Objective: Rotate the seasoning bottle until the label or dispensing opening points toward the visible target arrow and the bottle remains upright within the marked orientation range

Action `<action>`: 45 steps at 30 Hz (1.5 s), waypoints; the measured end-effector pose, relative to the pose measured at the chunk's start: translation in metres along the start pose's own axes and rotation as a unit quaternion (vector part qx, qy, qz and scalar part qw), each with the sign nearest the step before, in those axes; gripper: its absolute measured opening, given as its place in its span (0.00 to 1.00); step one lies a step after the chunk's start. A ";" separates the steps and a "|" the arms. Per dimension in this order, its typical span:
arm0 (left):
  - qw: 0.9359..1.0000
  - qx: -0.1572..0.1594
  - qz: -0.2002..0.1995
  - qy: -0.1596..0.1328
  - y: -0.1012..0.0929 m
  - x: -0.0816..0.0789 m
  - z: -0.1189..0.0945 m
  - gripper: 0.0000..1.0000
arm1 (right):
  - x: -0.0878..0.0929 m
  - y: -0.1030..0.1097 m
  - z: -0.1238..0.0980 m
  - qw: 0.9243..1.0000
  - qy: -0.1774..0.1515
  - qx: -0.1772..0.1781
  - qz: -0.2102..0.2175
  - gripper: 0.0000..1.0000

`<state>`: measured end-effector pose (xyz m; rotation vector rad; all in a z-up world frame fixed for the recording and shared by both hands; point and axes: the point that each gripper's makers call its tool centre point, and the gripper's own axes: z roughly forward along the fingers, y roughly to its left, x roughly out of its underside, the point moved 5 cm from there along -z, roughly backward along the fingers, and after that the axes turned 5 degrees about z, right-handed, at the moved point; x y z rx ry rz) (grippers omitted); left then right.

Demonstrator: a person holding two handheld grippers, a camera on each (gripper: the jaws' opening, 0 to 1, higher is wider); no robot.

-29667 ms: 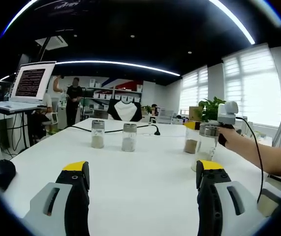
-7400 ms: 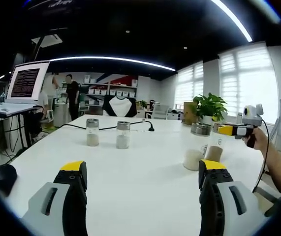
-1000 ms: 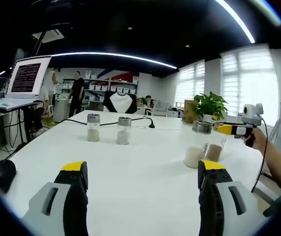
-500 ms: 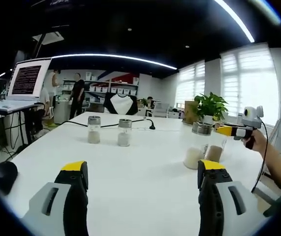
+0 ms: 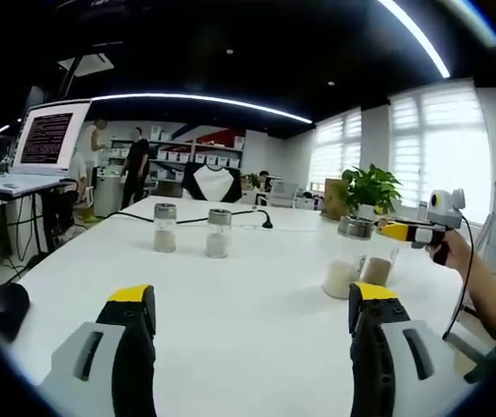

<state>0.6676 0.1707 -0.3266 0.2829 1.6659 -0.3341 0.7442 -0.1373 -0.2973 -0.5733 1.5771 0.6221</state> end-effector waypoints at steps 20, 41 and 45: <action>1.000 0.002 0.004 0.004 -0.001 0.000 0.000 0.96 | -0.001 -0.001 0.001 0.998 0.007 0.059 0.002 0.41; 1.000 -0.004 0.000 0.007 0.001 0.002 0.000 0.96 | 0.000 -0.004 0.000 0.989 0.011 0.149 0.000 0.41; 1.000 -0.002 0.000 0.006 0.001 0.001 0.000 0.97 | 0.000 -0.004 0.000 0.986 0.011 0.164 -0.002 0.41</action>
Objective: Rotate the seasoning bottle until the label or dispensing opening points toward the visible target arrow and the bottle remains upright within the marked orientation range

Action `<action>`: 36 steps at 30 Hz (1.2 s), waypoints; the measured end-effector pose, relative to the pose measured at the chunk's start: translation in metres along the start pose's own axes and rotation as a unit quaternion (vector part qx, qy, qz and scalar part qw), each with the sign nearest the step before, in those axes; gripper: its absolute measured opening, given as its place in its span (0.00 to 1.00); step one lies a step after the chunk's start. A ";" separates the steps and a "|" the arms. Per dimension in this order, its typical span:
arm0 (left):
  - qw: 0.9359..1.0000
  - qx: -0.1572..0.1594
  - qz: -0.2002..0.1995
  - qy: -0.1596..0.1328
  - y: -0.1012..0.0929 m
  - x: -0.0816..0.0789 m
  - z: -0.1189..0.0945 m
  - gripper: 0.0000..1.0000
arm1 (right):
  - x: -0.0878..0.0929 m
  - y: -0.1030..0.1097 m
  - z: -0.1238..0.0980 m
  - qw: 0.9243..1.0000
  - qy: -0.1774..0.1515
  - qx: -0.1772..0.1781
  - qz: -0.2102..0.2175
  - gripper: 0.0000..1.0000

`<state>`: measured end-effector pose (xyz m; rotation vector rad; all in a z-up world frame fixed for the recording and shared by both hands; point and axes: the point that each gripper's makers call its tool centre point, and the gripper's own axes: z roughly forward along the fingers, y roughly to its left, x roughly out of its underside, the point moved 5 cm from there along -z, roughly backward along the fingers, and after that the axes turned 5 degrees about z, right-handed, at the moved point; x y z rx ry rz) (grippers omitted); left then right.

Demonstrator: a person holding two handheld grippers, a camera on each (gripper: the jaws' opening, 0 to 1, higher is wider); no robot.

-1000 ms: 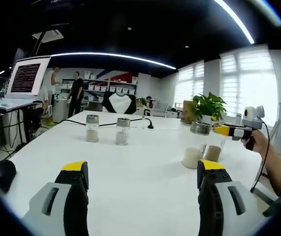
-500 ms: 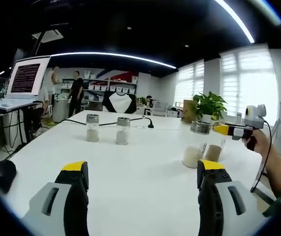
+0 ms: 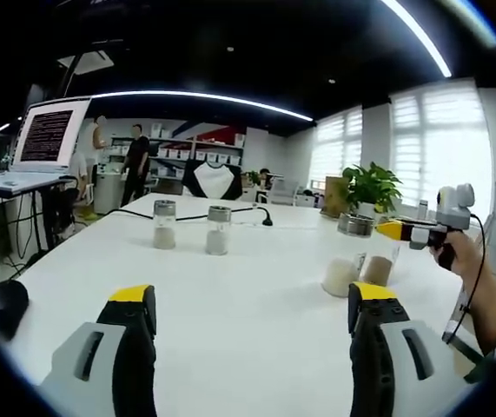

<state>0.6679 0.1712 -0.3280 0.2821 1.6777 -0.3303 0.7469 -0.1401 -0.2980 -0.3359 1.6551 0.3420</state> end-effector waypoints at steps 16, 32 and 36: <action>1.000 -0.004 0.000 0.001 0.001 0.000 0.000 0.97 | 0.001 0.006 0.001 0.997 -0.010 0.081 0.002 0.41; 1.000 0.002 0.001 0.006 -0.001 0.002 0.002 0.96 | 0.003 0.014 0.000 0.989 -0.019 0.146 -0.001 0.41; 1.000 -0.001 0.006 0.001 0.000 -0.002 -0.001 0.97 | 0.003 0.014 0.000 0.988 -0.017 0.152 0.004 0.41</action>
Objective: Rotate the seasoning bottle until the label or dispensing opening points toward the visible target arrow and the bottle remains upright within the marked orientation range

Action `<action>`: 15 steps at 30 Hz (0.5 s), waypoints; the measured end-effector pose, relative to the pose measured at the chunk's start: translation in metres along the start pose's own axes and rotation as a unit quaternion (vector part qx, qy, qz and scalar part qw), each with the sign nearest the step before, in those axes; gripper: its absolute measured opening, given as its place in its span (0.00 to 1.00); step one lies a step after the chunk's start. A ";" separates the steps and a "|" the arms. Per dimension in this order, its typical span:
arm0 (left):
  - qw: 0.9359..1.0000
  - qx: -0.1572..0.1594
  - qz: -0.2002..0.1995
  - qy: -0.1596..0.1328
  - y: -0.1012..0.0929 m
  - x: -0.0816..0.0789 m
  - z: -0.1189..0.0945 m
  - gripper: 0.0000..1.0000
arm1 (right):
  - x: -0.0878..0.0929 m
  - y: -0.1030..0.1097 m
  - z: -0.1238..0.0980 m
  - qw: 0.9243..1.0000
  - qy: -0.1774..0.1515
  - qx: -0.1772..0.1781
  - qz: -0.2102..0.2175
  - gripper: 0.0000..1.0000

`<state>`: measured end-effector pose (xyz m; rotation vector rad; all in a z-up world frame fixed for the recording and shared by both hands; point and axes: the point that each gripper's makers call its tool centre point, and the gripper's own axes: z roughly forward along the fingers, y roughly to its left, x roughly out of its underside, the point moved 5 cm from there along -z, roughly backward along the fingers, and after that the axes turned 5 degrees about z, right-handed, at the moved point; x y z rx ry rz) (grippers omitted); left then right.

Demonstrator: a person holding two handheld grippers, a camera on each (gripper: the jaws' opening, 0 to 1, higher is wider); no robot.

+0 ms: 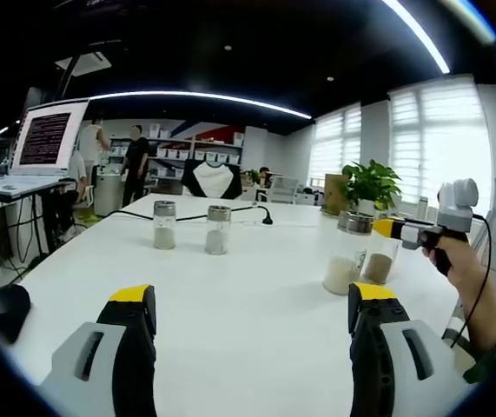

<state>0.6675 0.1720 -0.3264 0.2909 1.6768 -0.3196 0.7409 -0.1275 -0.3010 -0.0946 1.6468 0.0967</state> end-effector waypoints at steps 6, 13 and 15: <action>1.000 0.000 -0.003 0.001 0.001 0.001 0.000 0.97 | 0.001 0.002 0.000 1.000 0.000 0.019 0.003 0.41; 1.000 0.000 -0.006 0.002 0.001 0.002 0.000 0.96 | 0.001 0.002 0.000 1.000 0.001 0.031 0.006 0.41; 1.000 -0.001 -0.006 0.002 0.001 0.002 0.000 0.96 | 0.001 0.001 0.000 0.999 0.000 0.032 0.007 0.41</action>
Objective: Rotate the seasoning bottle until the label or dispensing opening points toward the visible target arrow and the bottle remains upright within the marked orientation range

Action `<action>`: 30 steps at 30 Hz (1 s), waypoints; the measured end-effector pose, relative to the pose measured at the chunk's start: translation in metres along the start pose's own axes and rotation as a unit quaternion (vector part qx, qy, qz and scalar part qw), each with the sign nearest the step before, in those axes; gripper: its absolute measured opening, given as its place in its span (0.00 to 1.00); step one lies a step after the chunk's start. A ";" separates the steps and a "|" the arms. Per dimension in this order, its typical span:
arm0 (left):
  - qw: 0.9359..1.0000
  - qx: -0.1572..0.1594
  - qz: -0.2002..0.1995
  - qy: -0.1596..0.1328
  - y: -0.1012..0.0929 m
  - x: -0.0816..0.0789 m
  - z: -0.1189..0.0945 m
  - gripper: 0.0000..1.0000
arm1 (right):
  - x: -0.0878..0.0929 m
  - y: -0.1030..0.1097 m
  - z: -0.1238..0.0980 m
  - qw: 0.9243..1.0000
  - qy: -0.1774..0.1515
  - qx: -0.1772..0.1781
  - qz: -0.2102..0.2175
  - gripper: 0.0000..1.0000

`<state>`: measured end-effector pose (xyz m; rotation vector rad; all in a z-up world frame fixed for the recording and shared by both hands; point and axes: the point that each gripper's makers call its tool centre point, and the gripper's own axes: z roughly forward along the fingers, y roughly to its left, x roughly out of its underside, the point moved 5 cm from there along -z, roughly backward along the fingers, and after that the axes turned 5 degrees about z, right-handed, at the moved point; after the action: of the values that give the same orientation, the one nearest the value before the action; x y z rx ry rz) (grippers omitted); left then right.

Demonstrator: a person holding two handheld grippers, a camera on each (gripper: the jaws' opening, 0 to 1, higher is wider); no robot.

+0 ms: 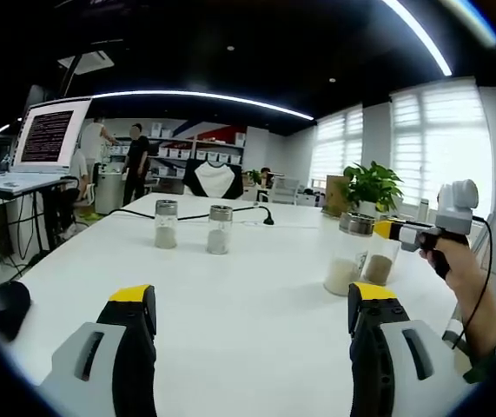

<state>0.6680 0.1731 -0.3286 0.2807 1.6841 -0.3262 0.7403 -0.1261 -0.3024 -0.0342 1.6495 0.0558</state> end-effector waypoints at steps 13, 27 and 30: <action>1.000 -0.002 -0.003 -0.001 0.002 0.000 0.000 0.96 | 0.000 -0.003 -0.002 1.000 0.006 -0.007 0.015 0.42; 1.000 0.003 -0.001 -0.001 -0.001 0.001 0.001 0.97 | -0.010 -0.012 -0.020 1.000 0.019 -0.016 0.005 0.58; 1.000 0.002 -0.001 -0.001 0.000 0.001 0.001 0.96 | -0.012 -0.015 -0.023 0.999 0.023 -0.031 0.010 0.58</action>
<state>0.6690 0.1725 -0.3295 0.2824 1.6822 -0.3319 0.7196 -0.1423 -0.2890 -0.0673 1.6946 0.1216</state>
